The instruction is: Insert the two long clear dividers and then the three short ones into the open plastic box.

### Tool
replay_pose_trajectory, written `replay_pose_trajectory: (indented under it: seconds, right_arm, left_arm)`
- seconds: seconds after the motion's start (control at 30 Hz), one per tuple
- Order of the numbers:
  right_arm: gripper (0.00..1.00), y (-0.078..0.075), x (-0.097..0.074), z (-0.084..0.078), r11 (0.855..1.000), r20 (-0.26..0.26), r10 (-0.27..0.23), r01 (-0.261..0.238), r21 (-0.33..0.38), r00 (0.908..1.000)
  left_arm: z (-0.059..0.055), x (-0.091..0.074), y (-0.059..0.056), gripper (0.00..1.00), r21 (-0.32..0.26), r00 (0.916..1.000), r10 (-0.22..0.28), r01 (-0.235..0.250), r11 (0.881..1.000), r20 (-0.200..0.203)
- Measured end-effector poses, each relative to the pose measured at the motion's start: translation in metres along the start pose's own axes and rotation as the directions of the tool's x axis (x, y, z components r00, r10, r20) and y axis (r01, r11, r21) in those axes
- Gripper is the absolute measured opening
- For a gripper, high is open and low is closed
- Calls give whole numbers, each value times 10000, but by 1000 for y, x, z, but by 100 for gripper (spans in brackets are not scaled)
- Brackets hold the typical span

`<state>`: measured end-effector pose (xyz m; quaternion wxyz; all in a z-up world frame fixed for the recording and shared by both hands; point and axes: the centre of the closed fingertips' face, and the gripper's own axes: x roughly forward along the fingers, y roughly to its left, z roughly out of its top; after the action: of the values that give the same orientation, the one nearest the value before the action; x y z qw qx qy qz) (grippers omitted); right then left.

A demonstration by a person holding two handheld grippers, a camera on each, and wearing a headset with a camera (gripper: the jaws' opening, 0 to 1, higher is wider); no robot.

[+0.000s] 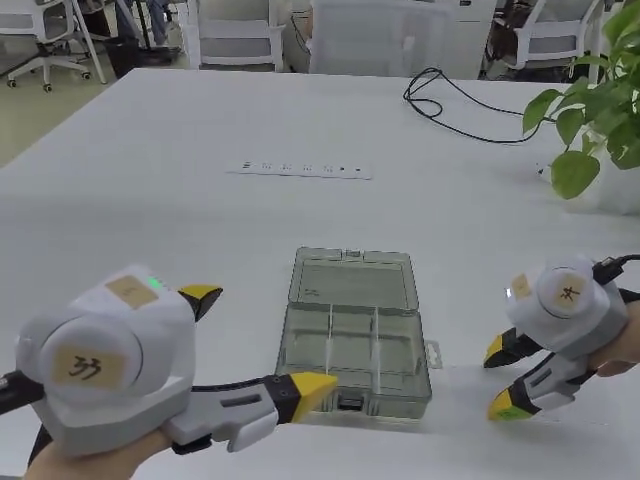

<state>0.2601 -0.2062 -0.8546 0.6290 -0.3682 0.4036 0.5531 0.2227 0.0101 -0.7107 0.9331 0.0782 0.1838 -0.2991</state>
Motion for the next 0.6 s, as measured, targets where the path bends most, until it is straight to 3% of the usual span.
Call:
replay_pose_trajectory:
  seconds: [0.6]
  right_arm:
    - [32, 0, -1, 2, 9993, 245, -237, 230, 309, 9994]
  left_arm:
    - [-3, -2, 3, 84, -278, 9999, 117, -119, 9995, -100]
